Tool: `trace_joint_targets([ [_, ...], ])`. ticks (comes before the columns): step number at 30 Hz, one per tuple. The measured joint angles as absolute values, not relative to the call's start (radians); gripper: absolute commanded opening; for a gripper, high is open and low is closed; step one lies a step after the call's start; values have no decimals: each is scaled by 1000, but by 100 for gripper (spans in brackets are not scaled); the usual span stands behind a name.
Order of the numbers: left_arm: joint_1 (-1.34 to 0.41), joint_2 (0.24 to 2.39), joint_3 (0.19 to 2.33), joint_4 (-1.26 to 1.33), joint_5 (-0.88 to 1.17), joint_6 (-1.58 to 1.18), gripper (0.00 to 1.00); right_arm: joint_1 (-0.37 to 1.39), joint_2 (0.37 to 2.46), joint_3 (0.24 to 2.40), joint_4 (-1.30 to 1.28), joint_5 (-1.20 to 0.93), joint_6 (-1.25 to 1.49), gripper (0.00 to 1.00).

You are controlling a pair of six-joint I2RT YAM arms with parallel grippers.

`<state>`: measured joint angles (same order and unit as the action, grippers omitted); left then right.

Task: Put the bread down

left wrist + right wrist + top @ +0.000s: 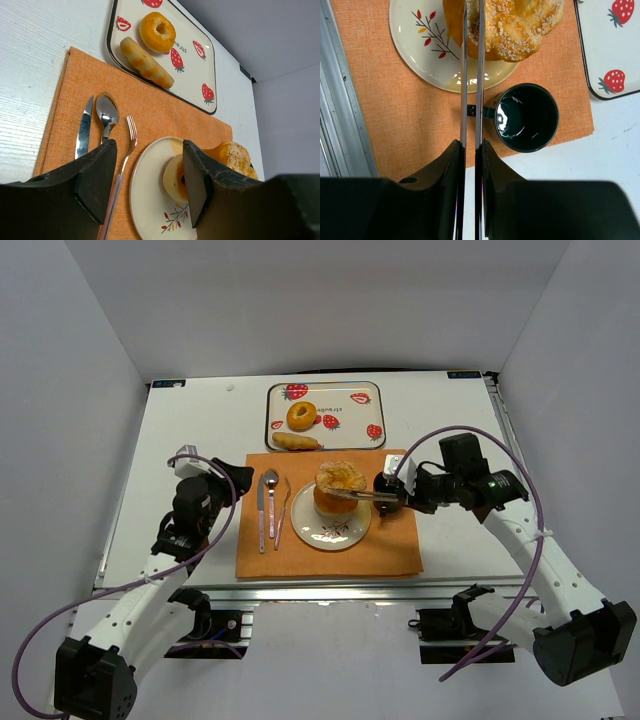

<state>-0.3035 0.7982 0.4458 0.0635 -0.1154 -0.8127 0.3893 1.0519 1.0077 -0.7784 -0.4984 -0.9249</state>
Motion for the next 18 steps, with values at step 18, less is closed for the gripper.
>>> trace_joint_targets([
  [18,-303,760,446,52,-116,-814,65,440,1030,932,-754,-500,-924,51],
])
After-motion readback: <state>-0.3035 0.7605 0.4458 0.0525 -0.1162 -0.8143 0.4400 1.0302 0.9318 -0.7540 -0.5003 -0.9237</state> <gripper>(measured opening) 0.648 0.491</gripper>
